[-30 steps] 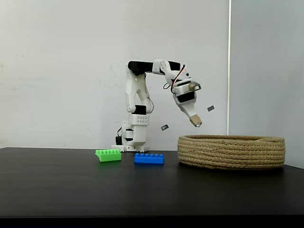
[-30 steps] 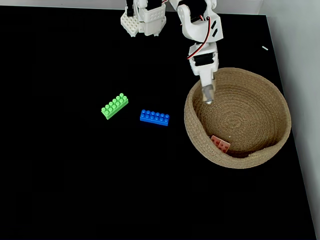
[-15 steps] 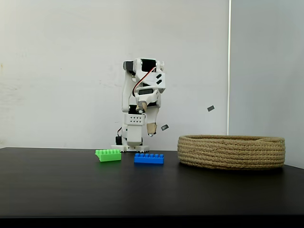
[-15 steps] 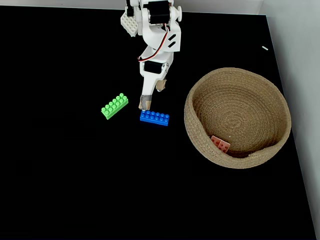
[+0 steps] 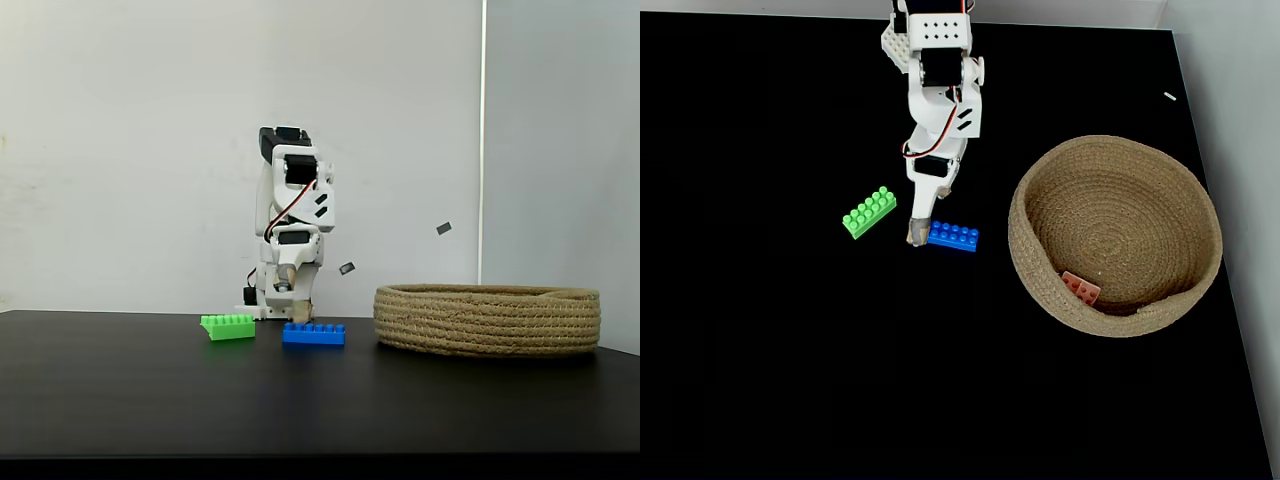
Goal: Place the lego blocks in the tray
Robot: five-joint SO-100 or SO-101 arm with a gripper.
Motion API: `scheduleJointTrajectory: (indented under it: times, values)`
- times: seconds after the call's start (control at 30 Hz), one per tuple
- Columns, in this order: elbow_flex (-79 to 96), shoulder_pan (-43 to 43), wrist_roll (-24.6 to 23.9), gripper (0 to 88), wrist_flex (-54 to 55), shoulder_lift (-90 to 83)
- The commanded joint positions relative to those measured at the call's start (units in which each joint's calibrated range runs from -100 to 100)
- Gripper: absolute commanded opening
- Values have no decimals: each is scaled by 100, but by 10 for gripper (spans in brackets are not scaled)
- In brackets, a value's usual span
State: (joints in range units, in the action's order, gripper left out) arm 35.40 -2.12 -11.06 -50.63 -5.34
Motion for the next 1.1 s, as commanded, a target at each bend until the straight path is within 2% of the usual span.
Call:
scheduleJointTrajectory:
  times: [0.0, 0.23, 0.4, 0.5, 0.57, 0.63, 0.67, 0.77, 0.93, 1.07]
  values:
    - [-607, -135, 73, 476, 44, 190]
    - [-890, -258, 215, 487, 127, 500]
    - [-1291, -217, 103, 449, 86, 913]
    - [-1319, -159, 54, 369, 94, 1007]
    - [-1310, -93, 63, 280, 127, 1024]
    - [-1310, -36, 127, 152, 169, 1024]
    - [-1310, 6, 220, 27, 211, 1007]
    - [-1264, 30, 293, 0, 136, 887]
    - [-1948, 113, 171, 0, -1805, 18]
    - [-2687, 929, -205, 0, -3171, -1056]
